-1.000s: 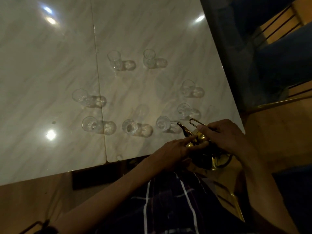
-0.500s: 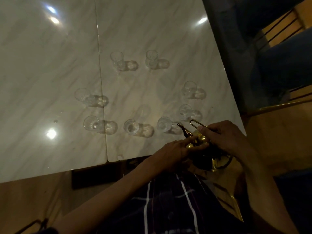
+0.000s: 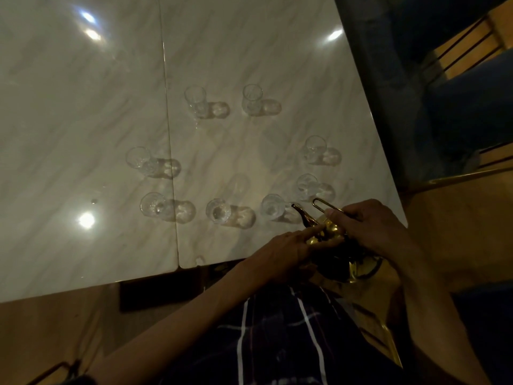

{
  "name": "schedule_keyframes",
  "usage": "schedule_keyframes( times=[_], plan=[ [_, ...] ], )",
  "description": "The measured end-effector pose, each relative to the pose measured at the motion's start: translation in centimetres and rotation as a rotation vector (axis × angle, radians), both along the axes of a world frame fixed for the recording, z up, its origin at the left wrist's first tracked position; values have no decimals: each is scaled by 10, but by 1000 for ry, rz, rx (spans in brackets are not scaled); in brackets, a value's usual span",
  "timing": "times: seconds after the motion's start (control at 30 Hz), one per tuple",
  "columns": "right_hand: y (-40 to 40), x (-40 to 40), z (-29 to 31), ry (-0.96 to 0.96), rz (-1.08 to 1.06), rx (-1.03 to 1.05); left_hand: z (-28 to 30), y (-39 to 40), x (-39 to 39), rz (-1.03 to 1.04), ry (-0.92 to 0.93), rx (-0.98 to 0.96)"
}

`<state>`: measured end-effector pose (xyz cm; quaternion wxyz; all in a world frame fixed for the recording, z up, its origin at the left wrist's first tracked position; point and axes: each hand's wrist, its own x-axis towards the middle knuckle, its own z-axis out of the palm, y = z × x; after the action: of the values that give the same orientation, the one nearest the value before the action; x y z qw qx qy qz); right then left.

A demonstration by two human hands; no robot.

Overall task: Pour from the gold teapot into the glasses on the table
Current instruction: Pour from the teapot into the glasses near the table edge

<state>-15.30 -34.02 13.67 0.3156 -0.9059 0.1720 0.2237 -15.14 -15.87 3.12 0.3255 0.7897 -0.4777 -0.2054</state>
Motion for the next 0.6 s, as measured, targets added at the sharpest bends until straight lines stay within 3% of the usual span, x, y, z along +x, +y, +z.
schedule_keyframes(
  times=[0.6],
  plan=[
    [-2,0,0,7,19,-29,-1,-1,1,-6,-17,-20]
  ],
)
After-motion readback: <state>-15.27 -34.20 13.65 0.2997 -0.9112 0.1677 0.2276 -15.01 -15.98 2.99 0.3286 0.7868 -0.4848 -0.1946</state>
